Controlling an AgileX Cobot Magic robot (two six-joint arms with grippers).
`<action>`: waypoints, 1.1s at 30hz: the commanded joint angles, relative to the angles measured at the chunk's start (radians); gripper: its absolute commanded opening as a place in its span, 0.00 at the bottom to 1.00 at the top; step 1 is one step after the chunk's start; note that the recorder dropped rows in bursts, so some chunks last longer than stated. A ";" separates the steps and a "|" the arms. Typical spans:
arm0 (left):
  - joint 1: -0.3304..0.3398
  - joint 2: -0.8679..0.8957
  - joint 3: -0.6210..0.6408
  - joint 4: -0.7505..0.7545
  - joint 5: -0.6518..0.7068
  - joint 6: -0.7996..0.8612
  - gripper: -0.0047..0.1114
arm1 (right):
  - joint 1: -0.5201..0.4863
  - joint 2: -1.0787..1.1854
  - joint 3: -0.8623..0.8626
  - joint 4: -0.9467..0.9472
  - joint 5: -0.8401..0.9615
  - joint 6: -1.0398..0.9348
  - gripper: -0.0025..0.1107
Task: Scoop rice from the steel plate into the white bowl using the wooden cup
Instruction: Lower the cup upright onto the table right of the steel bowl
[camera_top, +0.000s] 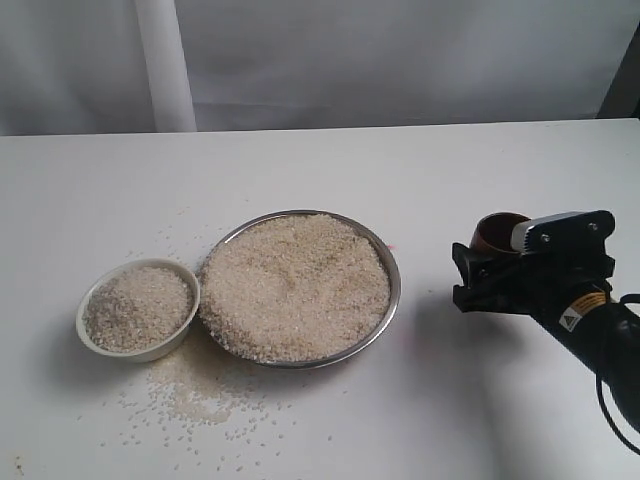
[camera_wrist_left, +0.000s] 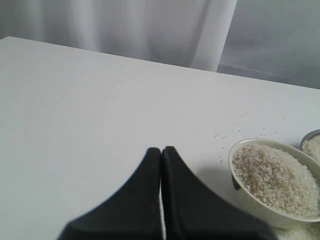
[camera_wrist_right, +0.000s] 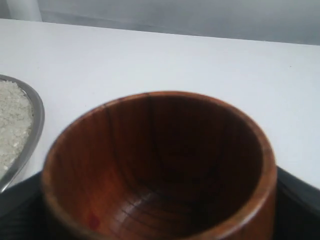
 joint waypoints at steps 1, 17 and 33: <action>0.000 -0.002 -0.004 0.003 -0.007 -0.001 0.04 | -0.008 -0.002 0.002 0.005 0.025 -0.012 0.02; 0.000 -0.002 -0.004 0.003 -0.007 -0.001 0.04 | -0.008 -0.002 0.002 -0.029 0.193 0.017 0.02; 0.000 -0.002 -0.004 0.003 -0.007 -0.001 0.04 | -0.008 -0.002 0.002 -0.037 0.196 0.017 0.30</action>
